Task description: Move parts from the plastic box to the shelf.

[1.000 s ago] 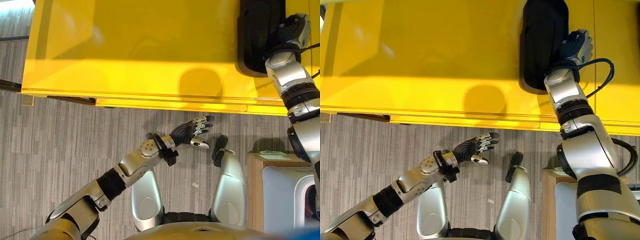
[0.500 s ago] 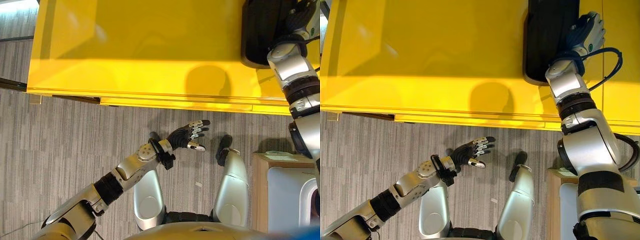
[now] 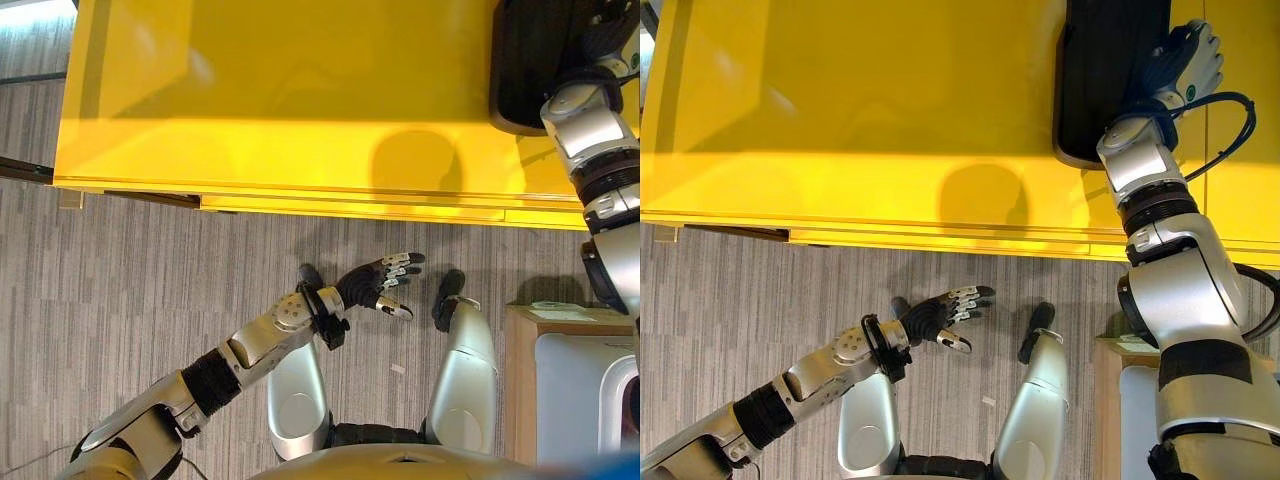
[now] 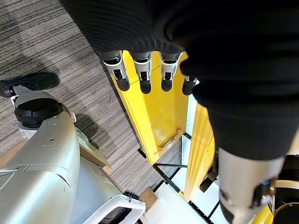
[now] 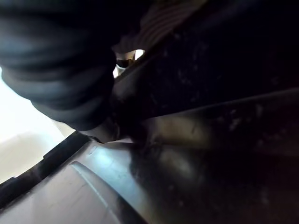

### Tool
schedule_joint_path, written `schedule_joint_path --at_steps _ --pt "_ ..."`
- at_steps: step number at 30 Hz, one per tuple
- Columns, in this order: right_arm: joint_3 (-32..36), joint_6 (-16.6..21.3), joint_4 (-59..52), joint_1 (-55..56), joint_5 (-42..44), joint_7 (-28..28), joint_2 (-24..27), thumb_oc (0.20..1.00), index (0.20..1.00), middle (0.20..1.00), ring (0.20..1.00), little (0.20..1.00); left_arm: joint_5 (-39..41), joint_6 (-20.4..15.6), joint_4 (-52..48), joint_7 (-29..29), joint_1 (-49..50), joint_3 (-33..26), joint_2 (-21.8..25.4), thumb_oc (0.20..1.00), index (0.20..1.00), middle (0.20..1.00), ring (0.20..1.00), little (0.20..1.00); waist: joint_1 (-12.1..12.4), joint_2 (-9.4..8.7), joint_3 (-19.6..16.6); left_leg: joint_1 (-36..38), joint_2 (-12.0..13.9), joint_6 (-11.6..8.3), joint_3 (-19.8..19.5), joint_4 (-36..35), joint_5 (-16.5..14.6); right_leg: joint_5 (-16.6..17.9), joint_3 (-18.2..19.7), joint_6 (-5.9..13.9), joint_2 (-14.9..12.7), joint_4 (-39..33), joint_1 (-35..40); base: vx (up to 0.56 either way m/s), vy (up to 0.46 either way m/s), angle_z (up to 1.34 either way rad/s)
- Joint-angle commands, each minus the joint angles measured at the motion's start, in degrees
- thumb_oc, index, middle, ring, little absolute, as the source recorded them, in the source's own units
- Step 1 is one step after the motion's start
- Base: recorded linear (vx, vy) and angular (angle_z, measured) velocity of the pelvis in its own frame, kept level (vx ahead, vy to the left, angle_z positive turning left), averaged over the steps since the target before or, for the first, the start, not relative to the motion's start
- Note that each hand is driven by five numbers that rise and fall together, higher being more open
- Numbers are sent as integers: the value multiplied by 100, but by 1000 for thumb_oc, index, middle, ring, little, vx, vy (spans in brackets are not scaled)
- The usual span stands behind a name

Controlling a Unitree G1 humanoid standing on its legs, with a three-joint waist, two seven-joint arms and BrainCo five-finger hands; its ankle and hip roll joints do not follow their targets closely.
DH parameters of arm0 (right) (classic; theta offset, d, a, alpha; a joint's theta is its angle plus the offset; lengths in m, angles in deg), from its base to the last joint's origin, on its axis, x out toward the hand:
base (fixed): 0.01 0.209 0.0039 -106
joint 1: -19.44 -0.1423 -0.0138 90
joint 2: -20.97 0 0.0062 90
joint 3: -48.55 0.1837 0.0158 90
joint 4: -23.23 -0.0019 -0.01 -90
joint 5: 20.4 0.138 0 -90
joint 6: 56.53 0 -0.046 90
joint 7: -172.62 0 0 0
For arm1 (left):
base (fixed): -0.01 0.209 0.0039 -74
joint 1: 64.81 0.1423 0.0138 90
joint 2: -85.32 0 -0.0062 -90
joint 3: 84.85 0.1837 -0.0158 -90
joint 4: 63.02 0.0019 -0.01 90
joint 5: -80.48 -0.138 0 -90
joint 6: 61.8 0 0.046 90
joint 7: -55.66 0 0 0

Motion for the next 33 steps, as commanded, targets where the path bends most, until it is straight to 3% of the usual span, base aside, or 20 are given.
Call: schedule_joint_path --at_steps 1,13,23,24,27,33 --pt "-384 57 27 -538 -684 -308 547 200 200 200 200 200 -334 -311 -722 -85 126 167 100 1000 1000 1000 1000 1000 175 210 -126 88 -238 33 -189 -239 -328 -1335 -355 -118 152 1499 -35 0 0 0" --pt "-600 79 114 -658 -807 -370 788 200 200 200 200 200 -210 -406 -758 -292 231 115 324 1000 1000 1000 1000 1000 254 207 -126 26 -229 27 -236 -285 -286 -1363 -457 -140 143 1520 -58 -1 -10 0" --pt "-434 110 192 -655 -178 -306 733 200 200 200 200 200 -285 -290 -828 -387 285 67 351 1000 1000 1000 1000 1000 271 219 -126 -20 -212 19 -234 -244 -314 -1410 -479 -169 118 1581 -104 -2 -8 1" --pt "-428 82 199 -645 -72 -249 714 238 238 238 238 238 -291 -288 -831 -386 278 73 354 1000 1000 1000 1000 1000 269 222 -126 -28 -208 21 -232 -234 -317 -1411 -474 -172 114 1591 -112 0 0 0" --pt "-402 -47 245 -612 253 -170 644 1000 1000 1000 1000 1000 -291 -288 -825 -362 245 83 333 1000 1000 1000 1000 1000 263 227 -126 -33 -203 26 -224 -234 -323 -1411 -464 -173 108 1595 -128 0 0 0" --pt "-259 137 341 -548 1039 -241 458 1000 1000 1000 1000 1000 78 -187 -793 -298 170 68 231 1000 1000 1000 1000 1000 245 233 -126 38 -202 28 -172 -285 -310 -1405 -436 -168 128 1570 -91 0 0 0"
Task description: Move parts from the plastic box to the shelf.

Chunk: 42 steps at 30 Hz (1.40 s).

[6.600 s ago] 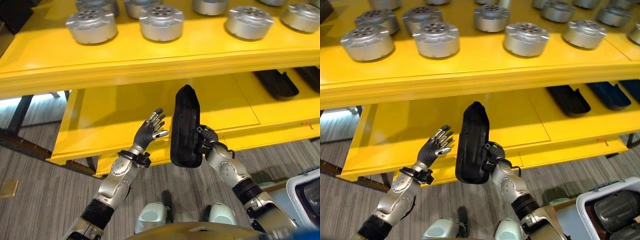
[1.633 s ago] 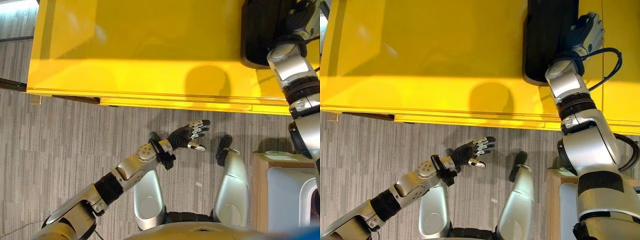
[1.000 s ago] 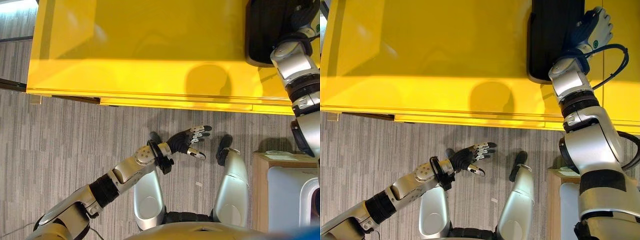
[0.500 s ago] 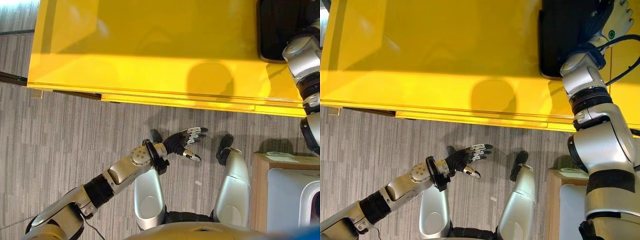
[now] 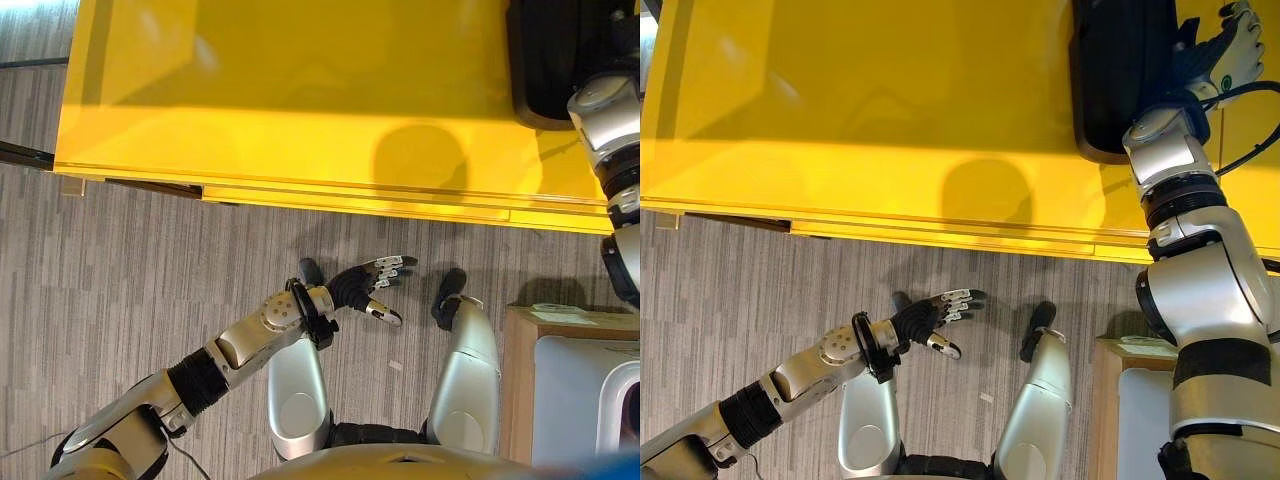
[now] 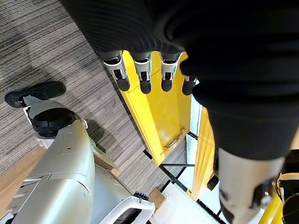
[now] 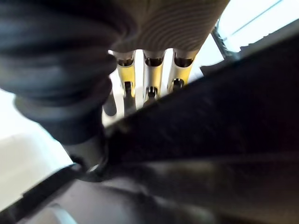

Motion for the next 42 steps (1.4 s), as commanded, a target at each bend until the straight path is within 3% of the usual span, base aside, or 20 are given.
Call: schedule_joint_path --at_steps 1,4,7,10,15,23,25,34,39,42 --pt "-30 168 97 -349 332 -249 38 1000 1000 1000 1000 1000 357 -39 -758 -79 159 44 -90 1000 1000 1000 1000 1000 151 221 -125 207 -213 43 -57 -285 -392 -1349 -368 -92 150 1442 41 0 0 0" --pt "95 188 109 -297 277 -494 -11 1000 1000 1000 1000 1000 231 65 -761 -64 211 37 -173 1000 1000 1000 1000 1000 152 216 -125 210 -207 44 -64 -239 -421 -1378 -364 -105 139 1485 60 0 0 0" --pt "191 379 121 -288 142 -852 18 1000 1000 1000 1000 1000 276 -106 -773 125 236 40 -178 1000 1000 1000 1000 1000 148 227 -125 233 -227 50 -67 -280 -406 -1363 -357 -86 156 1445 86 0 0 0" --pt "250 437 45 -287 -112 -944 48 1000 1000 1000 1000 1000 245 -78 -809 148 275 -1 -176 1000 1000 1000 1000 1000 150 231 -125 270 -240 49 -51 -298 -402 -1357 -353 -80 165 1414 126 0 0 0" --pt "371 655 -163 -218 321 -903 54 1000 1000 1000 1000 1000 163 -95 -809 69 366 -67 -145 1000 1000 1000 1000 1000 145 223 -125 358 -263 36 -48 -353 -383 -1355 -349 -81 181 1372 208 0 0 0" --pt "1094 1580 -621 216 2279 -278 -8 1000 1000 1000 1000 1000 261 -48 -824 -118 538 -240 -143 1000 1000 1000 1000 1000 54 165 -125 896 -350 14 9 -708 -283 -1300 -299 -67 285 1055 666 0 0 0" --pt "1284 1497 -828 313 2316 -143 2 1000 1000 1000 1000 1000 693 25 -834 -259 609 -329 -186 1000 1000 1000 1000 1000 15 133 -125 1089 -377 3 16 -833 -244 -1274 -260 -57 326 950 824 18 4 -5" --pt "1727 1143 -1328 701 2720 559 151 1000 1000 1000 1000 1000 414 13 -800 -434 812 -545 -304 1000 1000 1000 1000 1000 -165 -32 -126 1925 -415 -58 29 -1292 -96 -1144 -127 -34 475 423 1601 15 25 -3" --pt "2386 773 -2216 2378 2277 1129 62 1000 1000 1000 1000 1000 454 -162 -631 -460 1048 -836 -434 1000 1000 1000 1000 1000 -456 -105 -279 2383 -317 -59 194 -1543 -11 -970 -42 6 536 -36 2061 58 75 -5" --pt "2496 765 -2314 2771 2223 1300 -36 1000 1000 1000 1000 1000 453 -226 -556 -494 1079 -906 -465 1000 1000 1000 1000 1000 -524 -105 -308 2440 -287 -57 248 -1555 -11 -960 -26 0 541 -70 2111 25 40 -14"
